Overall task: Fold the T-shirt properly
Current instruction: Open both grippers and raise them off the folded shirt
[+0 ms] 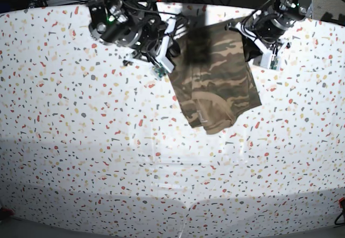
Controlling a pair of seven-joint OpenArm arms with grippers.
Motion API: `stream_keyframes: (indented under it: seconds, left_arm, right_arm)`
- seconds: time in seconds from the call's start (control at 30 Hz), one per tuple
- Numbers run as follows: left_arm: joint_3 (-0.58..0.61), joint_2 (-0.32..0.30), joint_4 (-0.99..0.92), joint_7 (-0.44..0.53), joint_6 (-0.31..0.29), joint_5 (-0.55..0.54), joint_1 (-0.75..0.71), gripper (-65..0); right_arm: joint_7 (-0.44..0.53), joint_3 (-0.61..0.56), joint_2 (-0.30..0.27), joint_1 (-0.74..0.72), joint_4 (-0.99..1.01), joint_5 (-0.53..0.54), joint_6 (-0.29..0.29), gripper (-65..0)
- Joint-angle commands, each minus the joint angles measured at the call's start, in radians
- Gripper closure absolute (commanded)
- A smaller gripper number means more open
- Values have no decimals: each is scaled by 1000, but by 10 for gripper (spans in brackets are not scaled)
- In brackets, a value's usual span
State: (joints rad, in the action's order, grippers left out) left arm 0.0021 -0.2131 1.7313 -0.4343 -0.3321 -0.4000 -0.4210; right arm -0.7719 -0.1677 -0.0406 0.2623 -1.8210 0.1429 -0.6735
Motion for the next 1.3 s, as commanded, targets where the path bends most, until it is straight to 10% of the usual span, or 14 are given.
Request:
stream_keyframes:
  seconds: [0.0,0.57,1.27]
  left_arm:
    - [0,-3,15,40,-11,-11,13,-34]
    - [-77,-26,-32,47,37,78,104,-35]
    - [-438,-26,186,0,33,-10,-327,0]
  right_arm:
    - [40,-2,12,-19,-6,-5,2,0]
    - [-51,-3,13,-107,64,146,-5,0]
    - [-142,89,7,200,-385,193,-25,0]
